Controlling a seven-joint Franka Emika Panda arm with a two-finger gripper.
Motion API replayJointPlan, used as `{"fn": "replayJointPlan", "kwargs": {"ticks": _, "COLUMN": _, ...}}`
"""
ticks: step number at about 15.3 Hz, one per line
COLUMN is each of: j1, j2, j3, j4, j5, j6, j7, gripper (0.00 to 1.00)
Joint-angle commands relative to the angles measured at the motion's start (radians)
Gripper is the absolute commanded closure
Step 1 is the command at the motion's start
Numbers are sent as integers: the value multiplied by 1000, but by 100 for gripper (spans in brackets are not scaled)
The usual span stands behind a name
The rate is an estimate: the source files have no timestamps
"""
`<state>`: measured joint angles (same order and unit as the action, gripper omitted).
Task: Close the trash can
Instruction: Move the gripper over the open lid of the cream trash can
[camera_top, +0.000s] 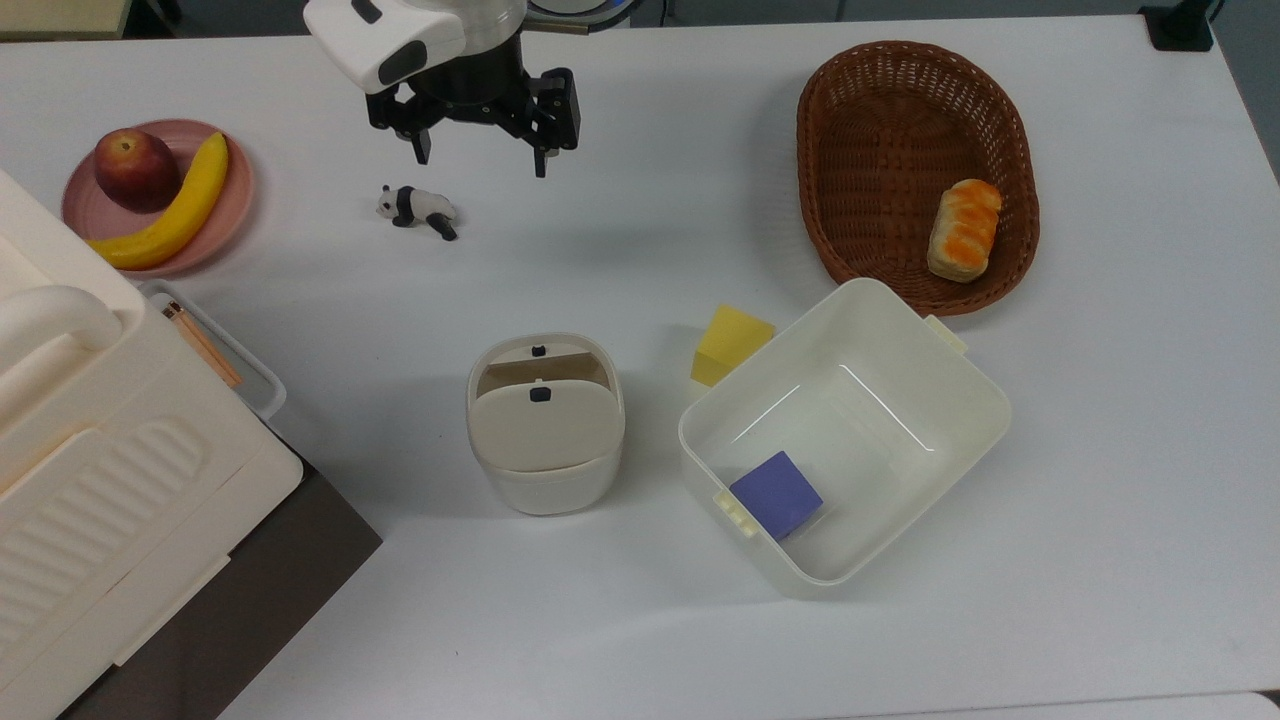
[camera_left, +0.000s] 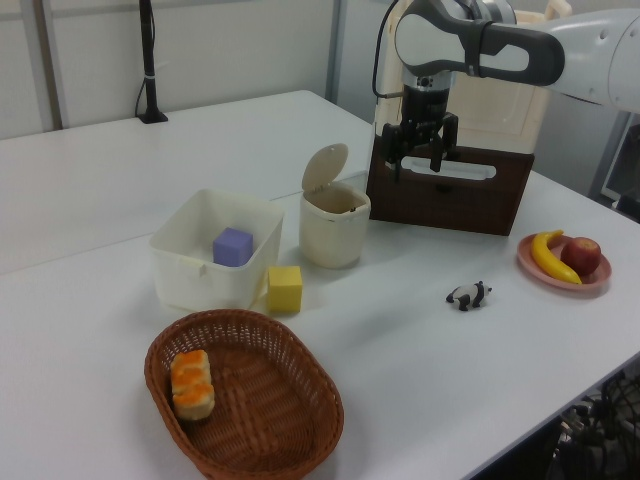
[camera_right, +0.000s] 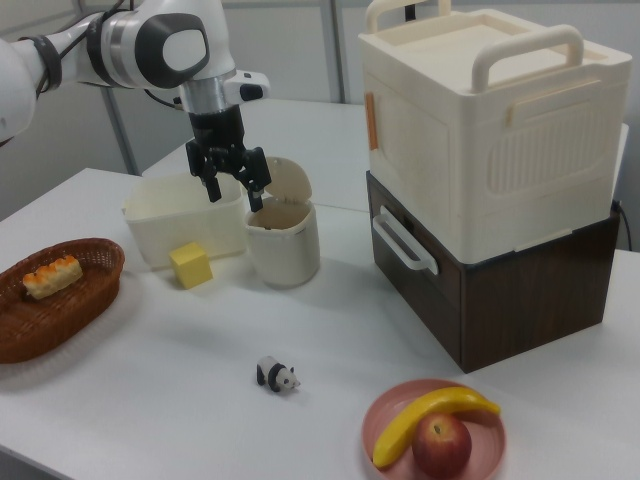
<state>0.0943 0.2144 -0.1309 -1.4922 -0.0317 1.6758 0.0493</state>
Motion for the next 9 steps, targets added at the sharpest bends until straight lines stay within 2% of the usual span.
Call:
{"fn": "replayJointPlan", "kwargs": {"ticks": 1, "j1": -26, "j2": -14, "j3": -4, "j4": -11, "j5": 79, "j6": 1, "j7": -35, "gripper": 7}}
{"fn": "replayJointPlan", "kwargs": {"ticks": 2, "j1": -27, "j2": -12, "j3": -4, "j4": -10, "j5": 79, "j6": 7, "j7": -37, "gripper": 20}}
{"fn": "replayJointPlan", "kwargs": {"ticks": 5, "j1": -28, "j2": -10, "j3": -4, "j4": -10, "j5": 88, "j6": 41, "j7": -81, "gripper": 72}}
{"fn": "replayJointPlan", "kwargs": {"ticks": 7, "j1": -28, "j2": -6, "j3": -3, "j4": -10, "j5": 110, "j6": 82, "j7": -98, "gripper": 99}}
{"fn": "replayJointPlan", "kwargs": {"ticks": 9, "j1": -28, "j2": 6, "j3": -4, "j4": -8, "j5": 163, "j6": 160, "j7": -101, "gripper": 100}}
